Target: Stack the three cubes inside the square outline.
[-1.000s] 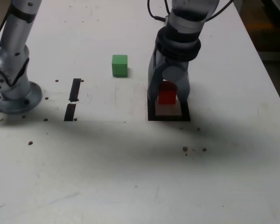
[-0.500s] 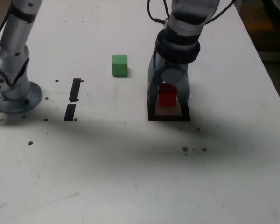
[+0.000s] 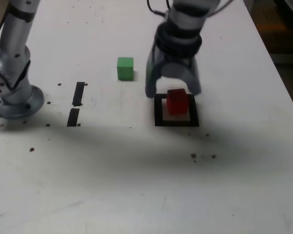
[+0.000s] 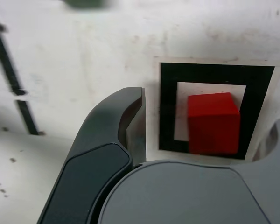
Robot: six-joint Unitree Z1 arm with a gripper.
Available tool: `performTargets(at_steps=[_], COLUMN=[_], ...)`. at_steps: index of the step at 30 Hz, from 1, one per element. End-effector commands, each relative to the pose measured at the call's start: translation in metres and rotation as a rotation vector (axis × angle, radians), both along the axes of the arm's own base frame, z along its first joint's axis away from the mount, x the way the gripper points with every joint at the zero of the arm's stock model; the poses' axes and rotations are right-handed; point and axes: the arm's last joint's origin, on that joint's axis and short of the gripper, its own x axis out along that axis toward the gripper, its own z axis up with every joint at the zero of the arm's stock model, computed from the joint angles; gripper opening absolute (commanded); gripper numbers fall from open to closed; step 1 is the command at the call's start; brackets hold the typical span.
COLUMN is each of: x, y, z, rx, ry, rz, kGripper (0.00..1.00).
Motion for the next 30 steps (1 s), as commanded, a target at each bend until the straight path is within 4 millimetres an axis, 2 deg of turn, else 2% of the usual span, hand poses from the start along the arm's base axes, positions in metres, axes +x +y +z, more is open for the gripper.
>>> performTargets(at_steps=[1,3,6,12,17,21,25,30], x=[-0.005,-0.006,-0.002,0.011,0.023,0.036,0.041,0.043], y=[0.007,0.020,0.044,0.105,0.147,0.170,0.181,0.184], z=[0.021,0.039,0.052,0.060,0.048,0.027,0.007,-0.013], rx=[0.015,0.030,0.049,0.084,0.088,0.080,0.064,0.047], ry=[-0.034,-0.061,-0.087,-0.081,-0.031,0.012,0.038,0.052], rz=[-0.006,-0.032,-0.094,-0.245,-0.320,-0.369,-0.396,-0.411], kGripper=[0.99,1.00,1.00,0.99,0.99,0.99,0.98,0.95])
